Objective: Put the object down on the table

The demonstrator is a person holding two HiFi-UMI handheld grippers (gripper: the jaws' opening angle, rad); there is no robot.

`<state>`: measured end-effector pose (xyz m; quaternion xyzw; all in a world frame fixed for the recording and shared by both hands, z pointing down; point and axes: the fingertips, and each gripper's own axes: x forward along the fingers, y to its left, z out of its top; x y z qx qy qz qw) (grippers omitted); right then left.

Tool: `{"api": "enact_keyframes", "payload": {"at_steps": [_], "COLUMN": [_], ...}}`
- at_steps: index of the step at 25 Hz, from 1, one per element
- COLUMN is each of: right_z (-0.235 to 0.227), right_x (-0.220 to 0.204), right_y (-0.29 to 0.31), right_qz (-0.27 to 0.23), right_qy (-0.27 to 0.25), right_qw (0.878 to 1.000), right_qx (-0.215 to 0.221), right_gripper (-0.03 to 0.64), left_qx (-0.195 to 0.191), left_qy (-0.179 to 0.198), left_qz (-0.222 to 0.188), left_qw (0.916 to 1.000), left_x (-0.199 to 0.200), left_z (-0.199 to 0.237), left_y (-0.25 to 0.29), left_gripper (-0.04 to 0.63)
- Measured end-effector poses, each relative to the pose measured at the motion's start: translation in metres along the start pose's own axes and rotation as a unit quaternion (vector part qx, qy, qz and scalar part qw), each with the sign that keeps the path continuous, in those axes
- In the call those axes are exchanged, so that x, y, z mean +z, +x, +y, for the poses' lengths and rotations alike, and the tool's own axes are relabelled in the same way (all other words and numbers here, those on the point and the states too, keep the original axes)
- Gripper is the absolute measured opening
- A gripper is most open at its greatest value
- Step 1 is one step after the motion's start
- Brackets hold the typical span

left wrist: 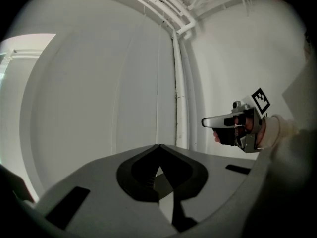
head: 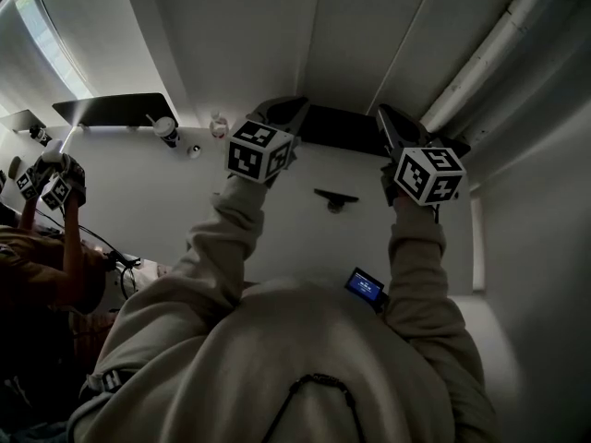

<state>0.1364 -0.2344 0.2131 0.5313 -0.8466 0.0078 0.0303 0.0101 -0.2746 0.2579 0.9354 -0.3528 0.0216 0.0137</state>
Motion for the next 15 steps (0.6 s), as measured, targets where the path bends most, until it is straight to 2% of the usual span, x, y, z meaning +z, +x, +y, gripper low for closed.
{"api": "enact_keyframes", "payload": {"at_steps": [15], "right_z": [-0.005], "right_x": [-0.008], "right_y": [-0.01], "right_qz": [0.001], "right_qy": [0.007], "right_qw": [1.0], "right_qx": [-0.005], "right_gripper": [0.018], "left_qx": [-0.01], "left_qy": [0.0], "left_qz": [0.004], "left_qw": [0.9999], "left_x": [-0.009], "left_z": [-0.013], "left_y": [0.006], "left_gripper": [0.005]}}
